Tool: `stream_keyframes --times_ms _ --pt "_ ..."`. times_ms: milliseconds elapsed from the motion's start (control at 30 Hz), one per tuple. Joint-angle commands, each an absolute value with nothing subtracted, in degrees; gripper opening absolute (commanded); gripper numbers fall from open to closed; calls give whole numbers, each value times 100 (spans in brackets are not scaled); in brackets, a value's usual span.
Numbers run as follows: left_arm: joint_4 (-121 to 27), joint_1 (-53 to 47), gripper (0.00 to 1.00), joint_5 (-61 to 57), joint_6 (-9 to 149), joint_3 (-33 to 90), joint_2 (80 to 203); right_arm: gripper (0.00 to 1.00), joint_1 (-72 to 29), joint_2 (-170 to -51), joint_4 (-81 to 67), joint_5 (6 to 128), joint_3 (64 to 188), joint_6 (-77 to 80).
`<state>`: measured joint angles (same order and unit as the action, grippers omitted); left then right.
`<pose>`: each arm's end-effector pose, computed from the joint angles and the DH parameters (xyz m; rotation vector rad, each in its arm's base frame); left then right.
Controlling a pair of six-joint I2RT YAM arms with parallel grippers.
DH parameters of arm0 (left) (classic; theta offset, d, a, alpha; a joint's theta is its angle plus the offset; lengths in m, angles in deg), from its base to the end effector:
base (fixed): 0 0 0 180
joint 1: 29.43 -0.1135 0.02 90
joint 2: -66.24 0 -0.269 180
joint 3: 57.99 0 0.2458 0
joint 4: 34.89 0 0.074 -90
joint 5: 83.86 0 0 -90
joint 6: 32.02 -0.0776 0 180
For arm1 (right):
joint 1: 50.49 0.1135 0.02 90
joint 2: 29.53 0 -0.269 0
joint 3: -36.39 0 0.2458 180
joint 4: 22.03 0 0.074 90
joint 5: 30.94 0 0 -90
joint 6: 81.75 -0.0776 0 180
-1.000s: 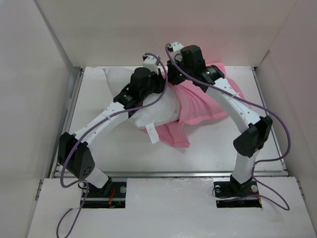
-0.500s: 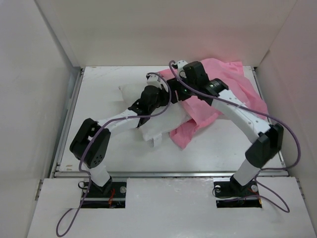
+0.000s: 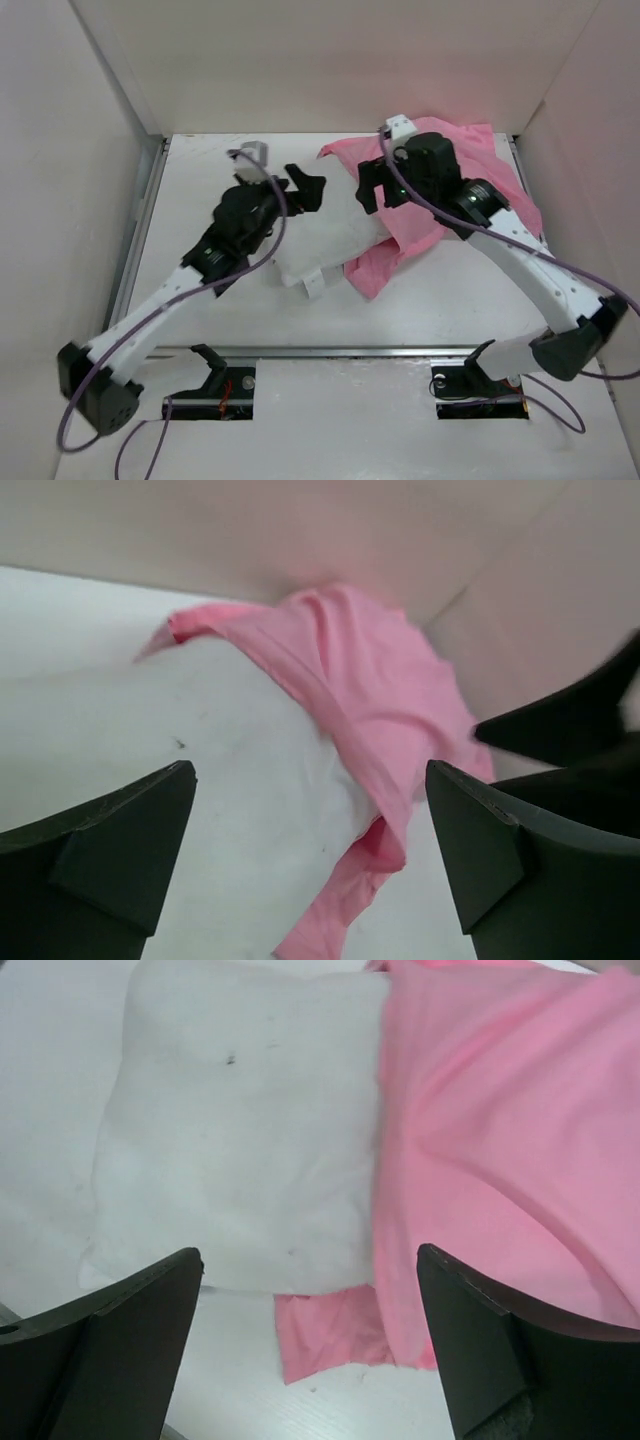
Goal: Put the pillow into the pillowcase
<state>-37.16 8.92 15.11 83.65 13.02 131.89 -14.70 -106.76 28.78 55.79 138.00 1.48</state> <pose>0.2461 -0.1793 0.3897 0.0440 1.5673 -0.7703 0.2622 0.1836 0.4099 -0.4798 1.9989 0.4076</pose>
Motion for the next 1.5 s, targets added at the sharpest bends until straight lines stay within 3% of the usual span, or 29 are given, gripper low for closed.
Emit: stream_keyframes --times_ms 0,133,300,467,533,600,633,667,700,767,833,967,1133,1467 --pt "-4644 898 100 2791 8862 1010 11867 93 -858 -11518 2857 5511 14315 840" --pt "-6233 766 100 3548 9513 1010 11363 96 -445 -12835 2935 5257 15578 1036" --pt "-7071 766 100 3549 9980 896 11239 99 -391 -14639 3462 4449 17669 948" --pt "-7414 766 100 3549 10104 843 11055 100 -391 -15844 3815 4701 17833 948" --pt "-7564 766 100 3689 10156 843 10975 96 -391 -16091 3885 5016 17666 948" --pt "-7696 766 100 3777 10157 896 10861 80 -391 -16408 3885 5228 17603 948" --pt "-7696 766 100 3865 10157 896 10861 65 -496 -16496 3885 5351 17603 948" --pt "-7749 766 100 3866 10157 948 10861 41 -566 -16575 3955 5701 17760 948" --pt "-7749 766 100 3866 10157 949 10809 2 -628 -16576 4016 5861 17918 948" --pt "-7749 766 100 3927 10210 949 10808 0 -864 -16340 3913 6002 18156 895" --pt "-7653 766 100 3989 10210 896 10808 0 -1067 -15384 3127 6133 18035 895" --pt "-7231 766 100 3884 10149 712 11036 0 -1892 -14046 2304 7363 17962 895" --pt "-6441 573 100 3392 10007 597 11642 0 -2684 -13877 2768 8559 19331 895" --pt "-3261 273 100 719 8892 553 14190 0 -3256 -13754 2294 9676 19518 316"
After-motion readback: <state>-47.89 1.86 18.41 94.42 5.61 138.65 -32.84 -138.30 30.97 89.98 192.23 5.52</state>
